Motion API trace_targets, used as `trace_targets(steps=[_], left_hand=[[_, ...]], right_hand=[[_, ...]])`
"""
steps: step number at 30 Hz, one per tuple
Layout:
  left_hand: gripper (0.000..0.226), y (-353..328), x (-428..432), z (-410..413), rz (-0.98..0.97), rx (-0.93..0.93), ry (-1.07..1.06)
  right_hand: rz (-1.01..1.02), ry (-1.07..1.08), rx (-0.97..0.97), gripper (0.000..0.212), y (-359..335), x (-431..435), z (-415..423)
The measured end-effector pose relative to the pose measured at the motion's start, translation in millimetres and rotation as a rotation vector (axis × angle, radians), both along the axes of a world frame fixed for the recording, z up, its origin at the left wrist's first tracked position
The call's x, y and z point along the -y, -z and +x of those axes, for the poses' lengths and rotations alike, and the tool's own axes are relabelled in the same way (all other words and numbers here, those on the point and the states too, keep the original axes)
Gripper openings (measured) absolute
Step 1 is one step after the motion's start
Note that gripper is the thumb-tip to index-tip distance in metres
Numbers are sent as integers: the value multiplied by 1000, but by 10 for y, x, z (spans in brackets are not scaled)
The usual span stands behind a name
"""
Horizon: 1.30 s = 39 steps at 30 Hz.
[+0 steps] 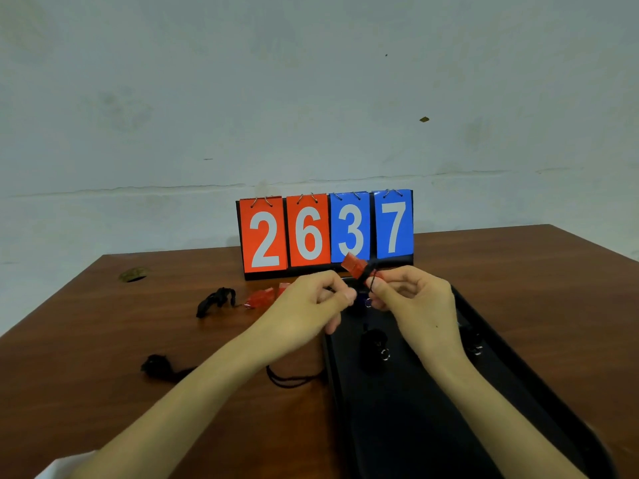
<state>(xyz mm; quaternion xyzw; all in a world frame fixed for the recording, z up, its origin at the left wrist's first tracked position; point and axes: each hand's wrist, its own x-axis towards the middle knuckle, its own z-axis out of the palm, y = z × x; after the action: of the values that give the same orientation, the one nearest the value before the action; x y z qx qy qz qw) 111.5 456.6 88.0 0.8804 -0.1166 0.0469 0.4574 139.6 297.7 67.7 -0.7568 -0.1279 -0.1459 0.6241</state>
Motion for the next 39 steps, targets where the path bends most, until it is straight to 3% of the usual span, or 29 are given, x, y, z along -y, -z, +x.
trace_targets(steps=[7,14,26,30,34,39], left_hand=[[16,-6,-117,17,173,100,-10],[20,-152,-265,22,258,57,70],[24,-115,-348,86,30,-11,144],[34,-41,-332,67,-3,-144,182],[28,33,-237,49,-33,-262,137],[35,84,-122,75,113,-181,29]], right_hand=[[-366,33,104,10,79,-49,-34],[-554,-277,69,9,48,-92,-100],[-214,-543,-58,7,22,-118,-164],[-104,-549,-64,10,7,-108,-147],[55,-493,-48,11,-40,-83,-138],[120,-258,-61,12,-36,-45,-84]])
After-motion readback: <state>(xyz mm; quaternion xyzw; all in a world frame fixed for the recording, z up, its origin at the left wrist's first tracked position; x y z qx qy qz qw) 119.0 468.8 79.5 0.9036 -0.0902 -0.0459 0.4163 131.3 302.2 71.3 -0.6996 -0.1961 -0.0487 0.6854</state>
